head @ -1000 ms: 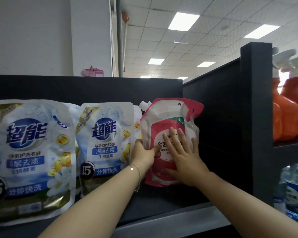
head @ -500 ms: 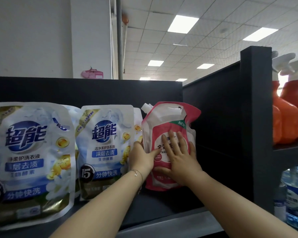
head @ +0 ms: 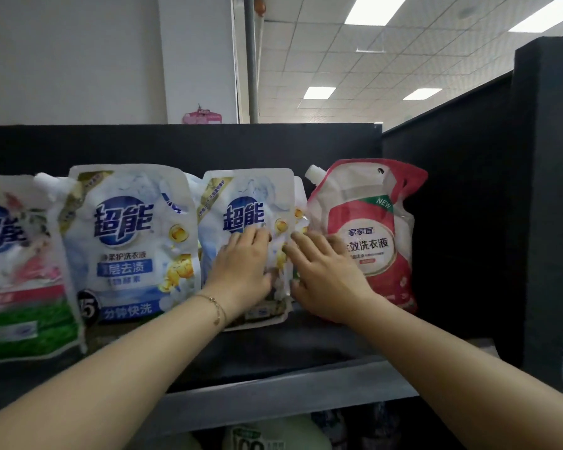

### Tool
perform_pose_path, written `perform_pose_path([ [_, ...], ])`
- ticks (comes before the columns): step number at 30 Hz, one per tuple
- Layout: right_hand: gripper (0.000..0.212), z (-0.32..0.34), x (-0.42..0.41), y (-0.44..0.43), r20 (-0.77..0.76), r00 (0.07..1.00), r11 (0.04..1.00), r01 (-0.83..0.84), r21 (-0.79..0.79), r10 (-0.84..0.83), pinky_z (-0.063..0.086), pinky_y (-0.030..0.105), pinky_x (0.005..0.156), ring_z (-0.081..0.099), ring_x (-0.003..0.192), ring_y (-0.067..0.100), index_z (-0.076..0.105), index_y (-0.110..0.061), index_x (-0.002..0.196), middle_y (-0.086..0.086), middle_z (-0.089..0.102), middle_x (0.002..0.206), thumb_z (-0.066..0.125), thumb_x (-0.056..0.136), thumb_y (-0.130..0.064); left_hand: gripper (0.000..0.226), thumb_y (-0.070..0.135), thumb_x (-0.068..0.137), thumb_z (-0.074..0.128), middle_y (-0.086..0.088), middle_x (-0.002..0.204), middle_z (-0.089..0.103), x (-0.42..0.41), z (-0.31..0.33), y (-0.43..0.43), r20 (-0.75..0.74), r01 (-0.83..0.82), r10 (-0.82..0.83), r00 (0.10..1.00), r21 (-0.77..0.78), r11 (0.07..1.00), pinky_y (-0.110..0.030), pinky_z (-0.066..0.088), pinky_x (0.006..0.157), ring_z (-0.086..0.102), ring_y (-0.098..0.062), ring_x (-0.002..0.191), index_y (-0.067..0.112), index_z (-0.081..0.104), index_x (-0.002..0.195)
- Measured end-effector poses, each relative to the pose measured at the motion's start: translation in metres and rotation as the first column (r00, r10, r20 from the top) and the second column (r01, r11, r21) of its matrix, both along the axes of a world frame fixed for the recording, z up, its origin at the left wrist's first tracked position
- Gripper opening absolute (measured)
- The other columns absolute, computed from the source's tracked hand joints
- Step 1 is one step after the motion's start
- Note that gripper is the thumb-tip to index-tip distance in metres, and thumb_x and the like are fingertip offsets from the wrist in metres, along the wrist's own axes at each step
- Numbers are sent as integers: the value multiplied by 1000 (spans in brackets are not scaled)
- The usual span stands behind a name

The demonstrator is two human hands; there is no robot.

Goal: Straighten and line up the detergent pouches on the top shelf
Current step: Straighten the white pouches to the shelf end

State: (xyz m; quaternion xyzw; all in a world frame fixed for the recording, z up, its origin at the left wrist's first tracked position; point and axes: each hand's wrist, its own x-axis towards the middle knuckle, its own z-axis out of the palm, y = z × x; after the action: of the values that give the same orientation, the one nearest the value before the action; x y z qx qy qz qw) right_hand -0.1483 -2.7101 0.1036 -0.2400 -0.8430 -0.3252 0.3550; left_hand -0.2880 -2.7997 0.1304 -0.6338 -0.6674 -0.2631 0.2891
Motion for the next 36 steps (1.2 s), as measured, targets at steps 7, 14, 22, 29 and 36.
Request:
perform_pose_path([
  [7, 109, -4, -61, -4, -348, 933, 684, -316, -657, 97, 26, 53, 113, -1, 145, 39, -4, -35, 149, 9, -20, 157, 76, 76, -37, 98, 30, 89, 62, -27, 154, -16, -40, -19, -22, -354, -448, 350, 867, -244, 860, -45, 8, 117, -5, -43, 143, 7, -12, 149],
  [14, 125, -3, -69, 10, -498, 866, 549, -436, -713, 40, 43, 48, 103, 39, 129, 33, -5, -49, 144, 14, 30, 144, 87, 61, -36, 91, 33, 95, 52, -34, 150, -20, -49, -31, -10, -455, -496, 352, 818, -248, 832, -49, 3, 116, -11, -47, 142, 11, -18, 149],
  [22, 112, -2, -64, 11, -412, 911, 600, -326, -730, -8, 40, 39, 104, 37, 132, 33, -16, -24, 150, 18, 23, 148, 73, 82, -21, 88, 36, 96, 48, -16, 155, -25, -41, -32, 2, -467, -459, 310, 828, -249, 853, -55, 0, 116, -20, -51, 138, 25, -23, 147],
  [29, 97, 1, -40, 8, -372, 928, 663, -272, -697, -11, 37, 35, 103, 29, 139, 33, -10, -11, 151, 17, 13, 156, 63, 88, -10, 121, 34, 80, 74, 0, 142, -50, -30, -41, 15, -194, -255, 200, 960, -321, 912, -48, 48, 96, 33, -53, 126, 40, -30, 141],
  [36, 79, -7, -26, -11, -336, 942, 855, -158, -494, -20, 34, 44, 107, 29, 131, 39, 15, -6, 149, 21, 17, 149, 62, 86, -16, 121, 38, 77, 76, 8, 133, -57, -25, -50, 29, 260, 34, -4, 966, -113, 993, -43, 44, 102, 40, -40, 129, 42, -27, 142],
])
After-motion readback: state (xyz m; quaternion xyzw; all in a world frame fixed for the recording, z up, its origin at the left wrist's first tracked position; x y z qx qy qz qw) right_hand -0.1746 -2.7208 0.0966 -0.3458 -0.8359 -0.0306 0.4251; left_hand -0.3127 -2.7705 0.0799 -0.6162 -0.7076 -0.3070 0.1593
